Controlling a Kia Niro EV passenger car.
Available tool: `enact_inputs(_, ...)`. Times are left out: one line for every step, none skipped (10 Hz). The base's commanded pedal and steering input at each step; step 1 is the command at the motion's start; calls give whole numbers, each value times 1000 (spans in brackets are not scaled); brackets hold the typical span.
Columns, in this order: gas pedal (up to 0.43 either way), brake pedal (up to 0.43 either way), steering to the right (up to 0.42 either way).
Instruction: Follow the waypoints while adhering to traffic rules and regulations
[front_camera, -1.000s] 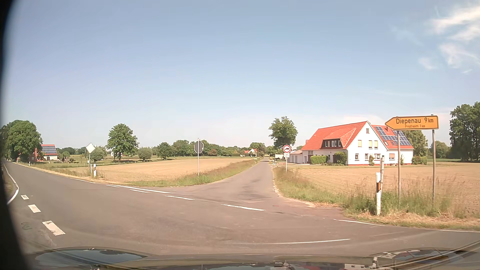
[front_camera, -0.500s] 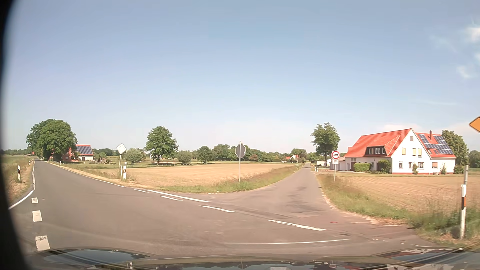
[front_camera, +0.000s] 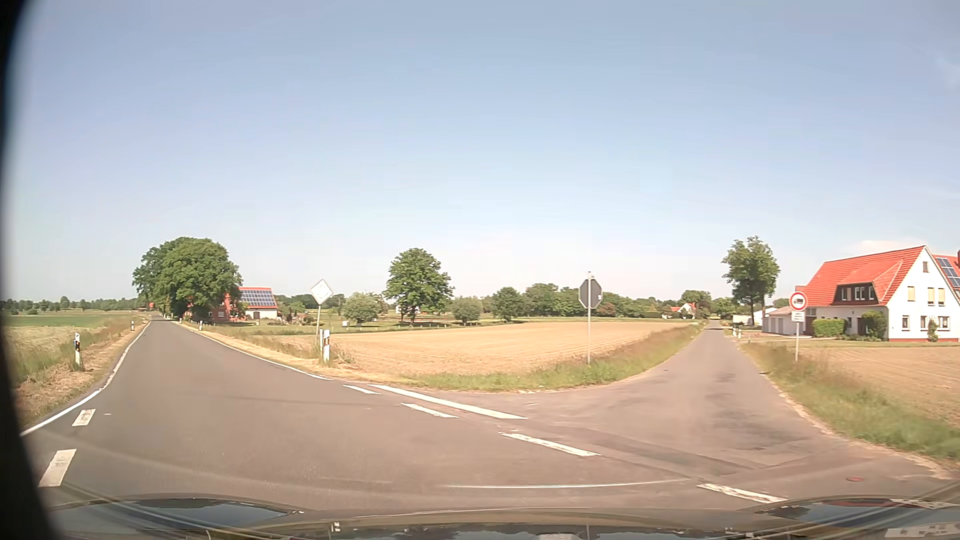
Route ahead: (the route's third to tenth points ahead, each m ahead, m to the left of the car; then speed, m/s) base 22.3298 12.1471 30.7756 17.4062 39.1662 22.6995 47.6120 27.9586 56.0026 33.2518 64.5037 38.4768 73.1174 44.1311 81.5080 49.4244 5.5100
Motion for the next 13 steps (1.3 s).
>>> enact_inputs(390,0,-281)
enact_inputs(390,0,-269)
enact_inputs(390,0,-256)
enact_inputs(390,0,-247)
enact_inputs(390,0,-241)
enact_inputs(390,0,-236)
enact_inputs(390,0,-233)
enact_inputs(390,0,-229)
enact_inputs(390,0,-220)
enact_inputs(390,0,-209)
enact_inputs(390,0,-194)
enact_inputs(390,0,-178)
enact_inputs(390,0,-163)
